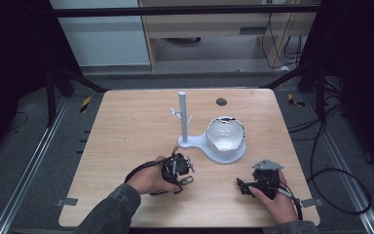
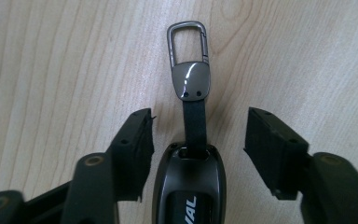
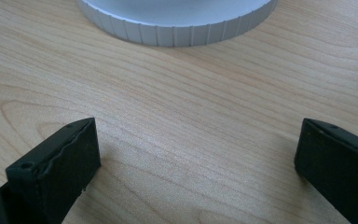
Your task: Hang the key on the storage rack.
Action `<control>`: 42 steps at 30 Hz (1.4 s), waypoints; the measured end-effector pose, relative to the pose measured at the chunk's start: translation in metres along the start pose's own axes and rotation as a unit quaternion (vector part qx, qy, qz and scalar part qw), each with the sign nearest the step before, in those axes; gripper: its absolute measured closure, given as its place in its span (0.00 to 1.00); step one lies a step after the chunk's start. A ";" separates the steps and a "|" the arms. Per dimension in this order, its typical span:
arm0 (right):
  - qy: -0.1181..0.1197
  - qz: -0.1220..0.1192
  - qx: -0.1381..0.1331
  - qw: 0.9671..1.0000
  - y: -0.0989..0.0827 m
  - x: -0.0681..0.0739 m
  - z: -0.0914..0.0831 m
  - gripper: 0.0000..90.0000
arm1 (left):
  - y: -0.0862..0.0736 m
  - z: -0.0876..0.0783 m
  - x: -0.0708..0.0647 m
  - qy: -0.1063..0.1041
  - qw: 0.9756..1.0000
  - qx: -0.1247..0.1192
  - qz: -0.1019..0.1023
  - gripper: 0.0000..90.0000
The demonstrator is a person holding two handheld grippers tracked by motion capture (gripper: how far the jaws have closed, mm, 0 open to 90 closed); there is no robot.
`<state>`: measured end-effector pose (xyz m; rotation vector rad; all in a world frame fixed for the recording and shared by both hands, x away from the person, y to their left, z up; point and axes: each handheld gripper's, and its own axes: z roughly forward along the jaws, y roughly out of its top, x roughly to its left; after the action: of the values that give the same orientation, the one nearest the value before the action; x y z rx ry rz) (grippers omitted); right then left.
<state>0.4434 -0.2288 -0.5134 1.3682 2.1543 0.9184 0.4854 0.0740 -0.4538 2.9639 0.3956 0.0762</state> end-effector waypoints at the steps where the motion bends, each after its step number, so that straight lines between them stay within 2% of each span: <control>1: 0.000 0.000 0.000 1.000 0.000 0.000 0.000 0.00 | 0.003 0.003 -0.001 -0.003 1.000 0.012 0.003 0.53; 7: 0.000 -0.001 0.000 1.000 0.000 0.000 0.000 0.00 | 0.006 0.009 0.001 0.000 1.000 0.029 0.001 0.62; 17: 0.001 -0.001 0.000 1.000 0.000 0.000 0.000 0.00 | 0.006 0.009 0.005 -0.007 1.000 0.029 -0.002 0.72; 22: 0.001 -0.001 0.000 1.000 0.000 0.000 0.000 0.00 | 0.007 0.010 0.006 -0.012 0.999 0.032 -0.002 0.81; 28: 0.002 -0.003 0.000 1.000 0.000 -0.001 0.000 0.00 | 0.007 0.007 0.003 -0.003 0.999 0.033 -0.001 0.88; 35: 0.002 -0.003 0.000 1.000 0.000 0.000 0.000 0.00 | -0.003 -0.001 0.005 0.003 1.000 0.002 -0.014 0.89; 42: 0.002 -0.002 0.000 1.000 0.000 0.000 0.000 0.00 | -0.016 -0.010 0.007 0.012 0.999 -0.042 -0.026 0.89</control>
<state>0.4431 -0.2294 -0.5134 1.3625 2.1598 0.9206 0.4878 0.0929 -0.4467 2.8697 0.4619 0.1198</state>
